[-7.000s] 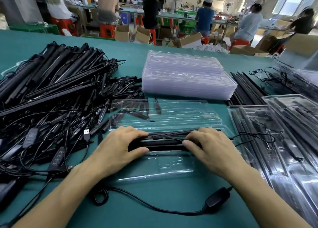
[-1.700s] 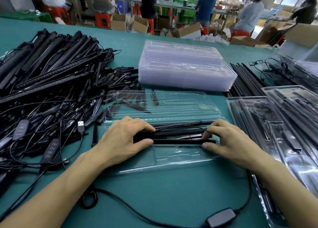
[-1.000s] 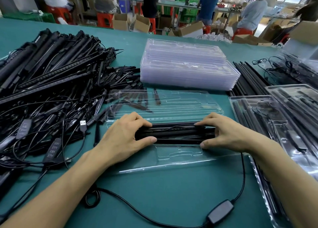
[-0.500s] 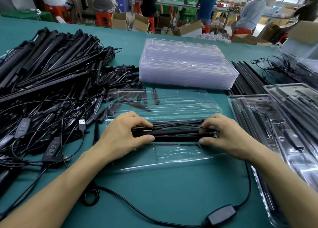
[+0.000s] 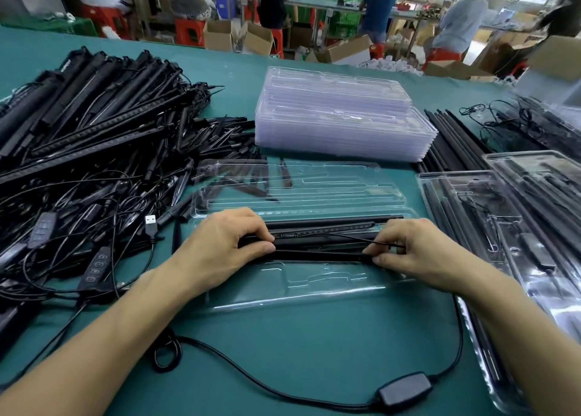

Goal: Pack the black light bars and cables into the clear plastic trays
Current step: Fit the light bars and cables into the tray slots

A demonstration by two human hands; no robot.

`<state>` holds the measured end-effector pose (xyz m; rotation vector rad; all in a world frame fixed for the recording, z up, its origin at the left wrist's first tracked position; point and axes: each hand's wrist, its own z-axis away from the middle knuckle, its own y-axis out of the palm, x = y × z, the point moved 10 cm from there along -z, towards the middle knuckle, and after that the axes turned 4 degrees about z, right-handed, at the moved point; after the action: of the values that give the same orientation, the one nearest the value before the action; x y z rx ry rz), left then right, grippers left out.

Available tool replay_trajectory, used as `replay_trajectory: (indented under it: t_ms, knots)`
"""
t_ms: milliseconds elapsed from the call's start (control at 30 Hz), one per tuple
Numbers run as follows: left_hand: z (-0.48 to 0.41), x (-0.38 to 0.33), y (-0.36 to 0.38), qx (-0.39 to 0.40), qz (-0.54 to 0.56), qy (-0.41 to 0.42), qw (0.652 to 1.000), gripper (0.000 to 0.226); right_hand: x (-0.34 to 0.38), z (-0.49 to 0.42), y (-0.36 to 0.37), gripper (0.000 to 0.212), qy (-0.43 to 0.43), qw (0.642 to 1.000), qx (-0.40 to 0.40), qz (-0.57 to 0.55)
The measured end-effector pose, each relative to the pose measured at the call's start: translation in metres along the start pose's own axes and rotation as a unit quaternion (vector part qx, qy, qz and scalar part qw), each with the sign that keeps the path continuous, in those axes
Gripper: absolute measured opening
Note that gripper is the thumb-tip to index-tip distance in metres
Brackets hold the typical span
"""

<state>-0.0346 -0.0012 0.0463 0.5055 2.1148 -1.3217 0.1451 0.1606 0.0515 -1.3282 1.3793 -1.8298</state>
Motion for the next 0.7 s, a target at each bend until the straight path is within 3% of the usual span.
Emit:
replay_trajectory:
  t_ms: [133,200,333,467,533,633,700]
  knots:
    - [0.002,0.002,0.004,0.000,-0.023,0.002,1.000,0.006,-0.002,0.007,-0.008,0.008,0.024,0.999,-0.013,0.032]
    - [0.002,0.003,0.004,0.006,-0.021,-0.001,1.000,0.006,0.000,0.012,-0.027,0.007,0.039,0.997,-0.068,0.026]
    - [-0.001,0.011,0.004,0.017,0.027,-0.027,0.999,0.006,0.018,0.022,-0.074,0.024,0.038,0.979,-0.200,0.023]
    - [-0.001,0.014,0.004,0.019,0.046,-0.046,0.998,0.016,0.049,0.033,-0.068,0.055,0.005,0.991,-0.108,-0.081]
    - [-0.001,0.013,0.003,0.015,0.038,-0.042,0.998,0.015,0.058,0.043,-0.055,0.051,0.003,0.996,-0.060,-0.068]
    - [0.000,0.009,0.003,0.011,0.017,-0.032,0.999,0.008,0.049,0.059,-0.037,0.024,0.033,0.993,-0.045,0.101]
    - [0.001,0.010,0.002,0.010,0.019,-0.036,0.999,0.005,0.039,0.072,-0.028,0.065,0.066,0.972,-0.047,0.223]
